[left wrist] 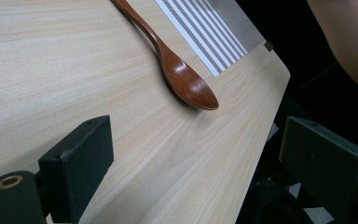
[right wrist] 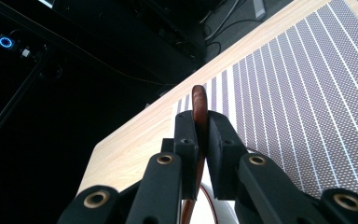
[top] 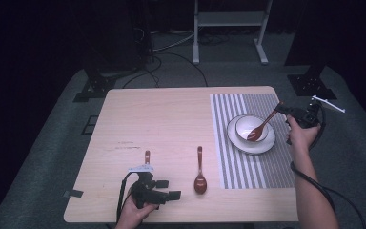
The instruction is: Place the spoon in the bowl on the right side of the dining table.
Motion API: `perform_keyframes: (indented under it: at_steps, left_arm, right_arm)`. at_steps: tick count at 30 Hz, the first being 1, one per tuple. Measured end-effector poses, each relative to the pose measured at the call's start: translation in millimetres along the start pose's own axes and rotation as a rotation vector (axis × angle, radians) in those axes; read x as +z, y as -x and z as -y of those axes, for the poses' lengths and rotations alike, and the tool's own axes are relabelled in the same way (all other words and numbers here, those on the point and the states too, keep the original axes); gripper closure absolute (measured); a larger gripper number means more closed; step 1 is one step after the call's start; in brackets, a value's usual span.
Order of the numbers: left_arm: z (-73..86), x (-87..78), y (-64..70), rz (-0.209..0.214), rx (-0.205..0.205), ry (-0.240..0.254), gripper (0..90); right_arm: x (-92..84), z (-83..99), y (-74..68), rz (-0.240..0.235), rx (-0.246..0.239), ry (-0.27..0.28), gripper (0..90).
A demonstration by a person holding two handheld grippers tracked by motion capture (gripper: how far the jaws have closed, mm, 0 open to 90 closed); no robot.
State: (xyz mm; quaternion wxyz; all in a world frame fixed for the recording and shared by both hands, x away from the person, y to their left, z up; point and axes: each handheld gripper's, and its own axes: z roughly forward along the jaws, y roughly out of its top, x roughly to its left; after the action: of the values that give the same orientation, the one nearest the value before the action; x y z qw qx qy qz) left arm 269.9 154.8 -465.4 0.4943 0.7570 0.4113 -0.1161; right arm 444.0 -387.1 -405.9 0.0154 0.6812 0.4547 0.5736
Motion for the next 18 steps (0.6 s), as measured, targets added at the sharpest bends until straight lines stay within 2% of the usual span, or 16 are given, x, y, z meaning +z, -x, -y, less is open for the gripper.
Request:
perform_keyframes:
  at_steps: [18]
  left_arm:
    - [-0.2, -0.4, -0.1, -0.001, 0.004, 0.001, 8.7]
  right_arm:
    - [5.5, 6.1, 8.6, 0.011, 0.004, -0.013, 82.5]
